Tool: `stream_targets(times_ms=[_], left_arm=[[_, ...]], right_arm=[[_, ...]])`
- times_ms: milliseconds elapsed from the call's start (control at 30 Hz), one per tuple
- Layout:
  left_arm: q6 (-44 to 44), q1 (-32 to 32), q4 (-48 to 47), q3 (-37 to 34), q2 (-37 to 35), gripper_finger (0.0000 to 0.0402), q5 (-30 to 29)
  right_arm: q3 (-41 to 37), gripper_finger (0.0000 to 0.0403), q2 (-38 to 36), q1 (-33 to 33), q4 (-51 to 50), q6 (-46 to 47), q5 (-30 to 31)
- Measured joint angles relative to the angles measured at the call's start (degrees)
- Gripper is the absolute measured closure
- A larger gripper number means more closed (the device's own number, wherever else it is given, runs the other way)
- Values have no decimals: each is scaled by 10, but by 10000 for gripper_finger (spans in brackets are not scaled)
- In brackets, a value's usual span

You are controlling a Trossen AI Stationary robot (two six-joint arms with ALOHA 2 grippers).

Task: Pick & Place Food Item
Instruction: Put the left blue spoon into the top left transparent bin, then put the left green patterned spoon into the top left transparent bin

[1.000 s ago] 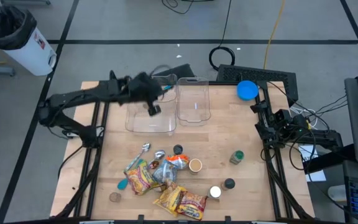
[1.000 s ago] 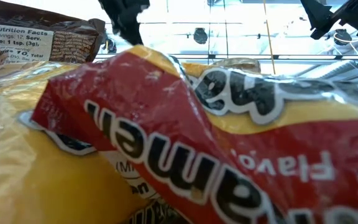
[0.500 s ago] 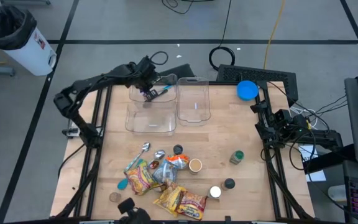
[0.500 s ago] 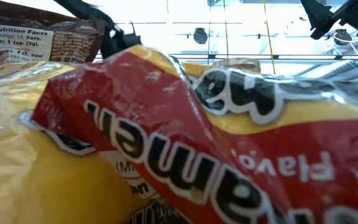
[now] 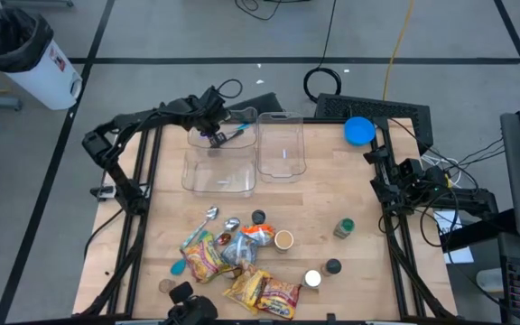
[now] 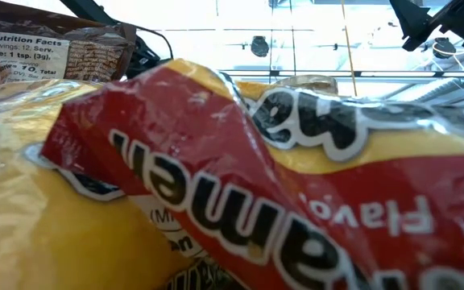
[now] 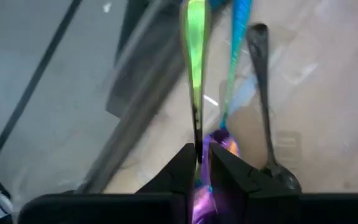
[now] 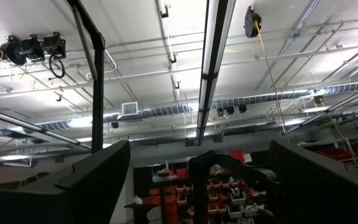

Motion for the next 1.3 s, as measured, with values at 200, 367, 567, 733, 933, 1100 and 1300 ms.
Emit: stream_targets(times_ms=[200, 367, 567, 733, 933, 1100, 1300], left_arm=[[-23, -10, 12, 0, 0, 290, -45], [-33, -26, -59, 27, 0, 249, -71], [-145, -73, -226, 92, -1, 228, -38], [-203, -165, -294, 90, -26, 227, 1], [-271, -288, -291, 89, -105, 227, -28], [-372, -393, -286, 74, -165, 227, -14], [-509, -512, -267, -5, -179, 227, -21]], right_arm=[[0, 23, 0, 0, 0, 0, 0], [0, 23, 0, 0, 0, 0, 0], [0, 23, 0, 0, 0, 0, 0], [1, 23, 0, 0, 0, 0, 0], [1, 23, 0, 0, 1, 0, 0], [1, 23, 0, 0, 0, 0, 0], [0, 23, 0, 0, 0, 0, 0]])
